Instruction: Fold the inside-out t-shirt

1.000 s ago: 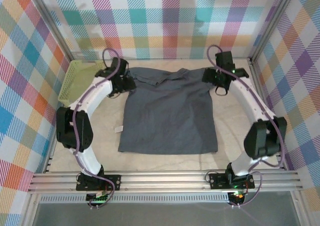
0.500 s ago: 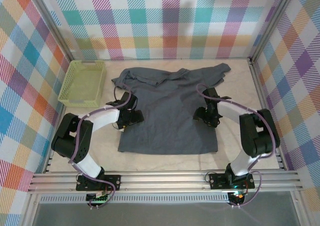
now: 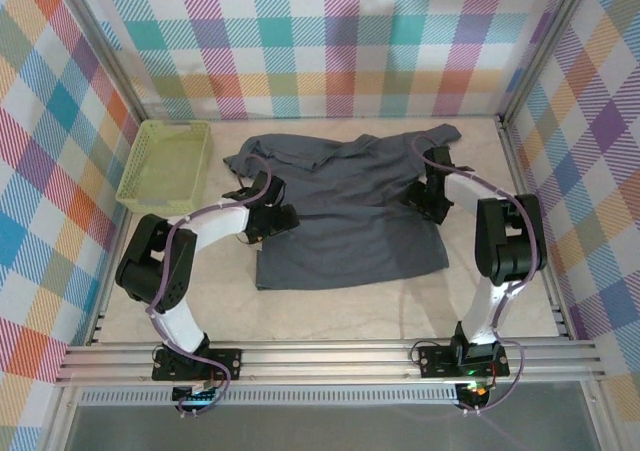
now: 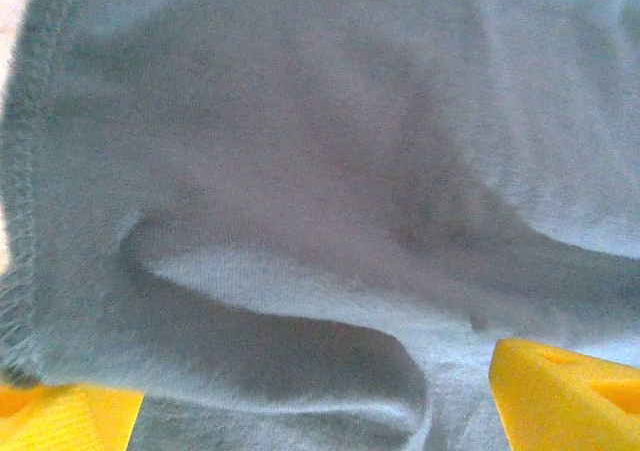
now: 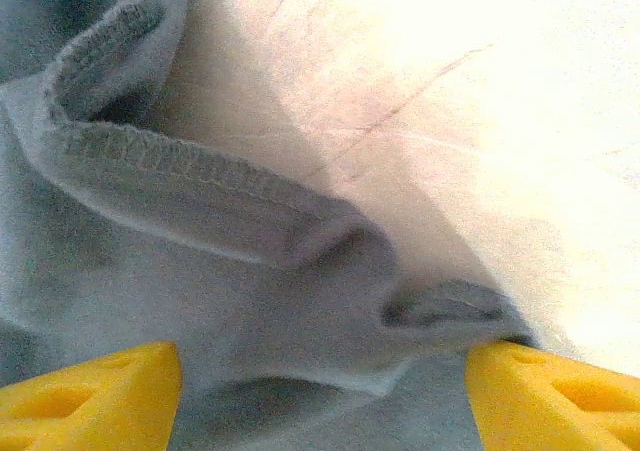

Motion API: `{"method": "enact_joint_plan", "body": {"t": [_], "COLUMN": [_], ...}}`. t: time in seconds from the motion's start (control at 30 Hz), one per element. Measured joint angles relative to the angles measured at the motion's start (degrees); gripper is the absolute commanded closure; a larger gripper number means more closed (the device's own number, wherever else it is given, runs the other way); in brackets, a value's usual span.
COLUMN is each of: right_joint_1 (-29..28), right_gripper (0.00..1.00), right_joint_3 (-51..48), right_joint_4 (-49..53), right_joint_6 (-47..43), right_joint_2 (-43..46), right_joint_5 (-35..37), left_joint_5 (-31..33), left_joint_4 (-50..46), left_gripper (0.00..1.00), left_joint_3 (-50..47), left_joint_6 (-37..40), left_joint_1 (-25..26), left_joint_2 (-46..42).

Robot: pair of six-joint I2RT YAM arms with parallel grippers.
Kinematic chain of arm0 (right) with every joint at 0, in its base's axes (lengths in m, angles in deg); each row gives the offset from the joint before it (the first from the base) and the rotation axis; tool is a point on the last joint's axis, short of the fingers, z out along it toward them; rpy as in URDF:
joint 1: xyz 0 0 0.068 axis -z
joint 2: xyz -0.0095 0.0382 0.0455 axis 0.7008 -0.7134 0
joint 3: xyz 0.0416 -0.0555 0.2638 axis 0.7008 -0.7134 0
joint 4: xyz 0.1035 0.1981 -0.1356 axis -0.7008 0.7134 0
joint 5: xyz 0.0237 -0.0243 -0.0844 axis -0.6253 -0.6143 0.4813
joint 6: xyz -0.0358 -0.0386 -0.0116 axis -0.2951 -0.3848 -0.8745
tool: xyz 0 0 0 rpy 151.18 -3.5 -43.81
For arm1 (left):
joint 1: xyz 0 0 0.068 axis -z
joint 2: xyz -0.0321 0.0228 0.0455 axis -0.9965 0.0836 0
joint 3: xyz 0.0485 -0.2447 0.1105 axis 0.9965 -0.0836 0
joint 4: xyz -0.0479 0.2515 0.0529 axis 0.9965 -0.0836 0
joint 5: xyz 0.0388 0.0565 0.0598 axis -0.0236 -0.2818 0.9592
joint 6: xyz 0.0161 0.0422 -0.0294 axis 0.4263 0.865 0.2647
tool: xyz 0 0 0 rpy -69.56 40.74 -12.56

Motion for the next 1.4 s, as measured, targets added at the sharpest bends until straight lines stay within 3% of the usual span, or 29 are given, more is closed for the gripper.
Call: {"method": "enact_joint_plan", "body": {"t": [0.2,0.3,0.4,0.6,0.8,1.1,1.4], "right_joint_1": [-3.8,-10.4,-19.5,-34.9,-42.8,-44.5,-44.8], "right_gripper": [0.23,0.24,0.24,0.30,0.38,0.46,0.71], "right_joint_3": [-11.6,-16.3,-20.8,-24.3,-20.2,-16.3,-14.1], "right_joint_4": [4.1,5.4,6.7,7.5,7.6,8.7,8.6], "right_joint_6": [-2.2,-2.3,-1.6,0.3,2.4,5.2,6.3], "right_joint_2": [22.8,31.0,33.7,31.1,20.5,12.5,9.2], "right_joint_5": [1.6,1.8,2.0,3.5,6.6,11.2,13.2], "left_joint_5": [8.8,10.7,11.9,14.4,17.5,18.4,18.4], "left_joint_4": [-7.0,-7.4,-7.6,-7.2,-6.9,-6.8,-6.2], "left_gripper": [0.08,0.08,0.08,0.07,0.07,0.06,0.04], "left_joint_3": [-0.7,-4.3,-7.8,-16.1,-18.4,-21.9,-22.8], "left_joint_6": [4.2,4.9,4.9,1.7,-0.7,-1.6,-1.6], "left_joint_1": [8.9,13.7,17.5,19.2,18.1,17.3,17.2], "left_joint_2": [-11.2,-17.5,-19.3,-22.5,-27.5,-30.9,-31.3]}}
